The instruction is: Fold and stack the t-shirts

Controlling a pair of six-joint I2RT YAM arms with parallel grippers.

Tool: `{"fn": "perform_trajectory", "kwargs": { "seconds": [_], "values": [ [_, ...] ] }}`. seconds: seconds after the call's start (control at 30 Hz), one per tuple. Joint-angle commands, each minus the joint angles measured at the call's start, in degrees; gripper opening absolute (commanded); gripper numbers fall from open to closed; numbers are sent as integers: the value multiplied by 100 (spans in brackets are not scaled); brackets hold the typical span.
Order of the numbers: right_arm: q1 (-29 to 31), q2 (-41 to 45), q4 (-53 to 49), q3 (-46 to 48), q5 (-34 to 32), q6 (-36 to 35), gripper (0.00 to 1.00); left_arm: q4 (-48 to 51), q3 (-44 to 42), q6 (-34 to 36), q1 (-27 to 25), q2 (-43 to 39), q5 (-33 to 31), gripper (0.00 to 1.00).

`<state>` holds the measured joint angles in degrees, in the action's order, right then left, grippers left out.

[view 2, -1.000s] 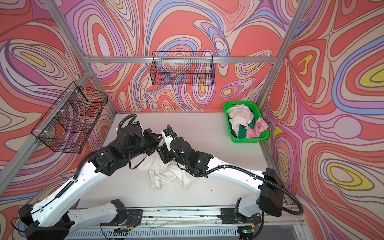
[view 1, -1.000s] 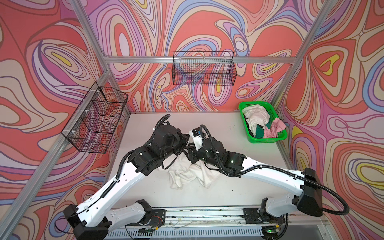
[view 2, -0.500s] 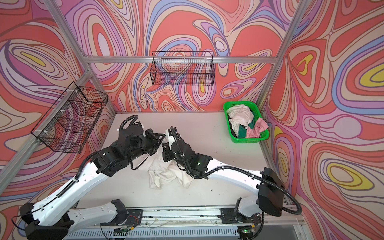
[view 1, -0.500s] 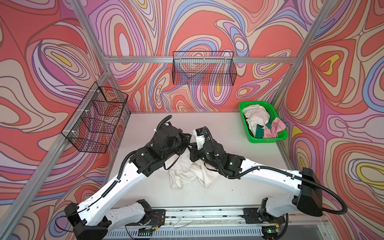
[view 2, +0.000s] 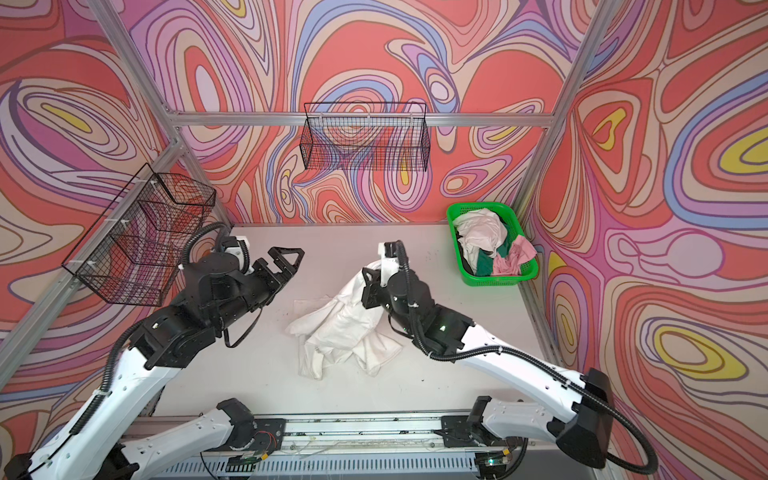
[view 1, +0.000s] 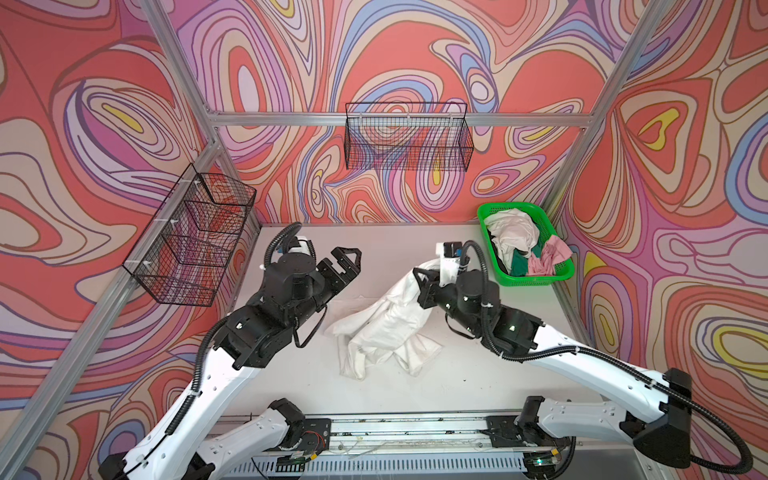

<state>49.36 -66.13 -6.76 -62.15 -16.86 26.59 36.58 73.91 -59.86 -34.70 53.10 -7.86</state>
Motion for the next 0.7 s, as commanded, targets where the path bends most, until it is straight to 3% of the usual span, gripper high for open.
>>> {"fn": "perform_trajectory", "kwargs": {
  "seconds": [0.0, 0.07, 0.23, 0.4, 0.47, 0.6, 0.67],
  "values": [
    [-543, 120, -461, -868, 691, -138, 0, 691, -103, 1405, 145, -261, -108, 100],
    [-645, -59, -835, -1600, 952, -355, 0, 581, -462, 1885, 169, -462, -33, 100],
    [-665, -668, -1696, -3378, 1581, -766, 0, -185, -1550, 2932, 177, -698, 895, 100],
    [-665, -856, -2135, -4133, 1627, -943, 0, -617, -2468, 3058, 169, -624, 1888, 100],
    [-664, -931, -2295, -4347, 1586, -1006, 0, -830, -2835, 2988, 46, -713, 2015, 100],
    [-665, -1119, -2565, -4757, 1690, -1085, 0, -1235, -3151, 3216, -934, -830, 1224, 100],
    [-665, -1147, -2625, -4848, 1754, -1112, 0, -1510, -3195, 3362, -1484, -587, 474, 100]
  ]
}}
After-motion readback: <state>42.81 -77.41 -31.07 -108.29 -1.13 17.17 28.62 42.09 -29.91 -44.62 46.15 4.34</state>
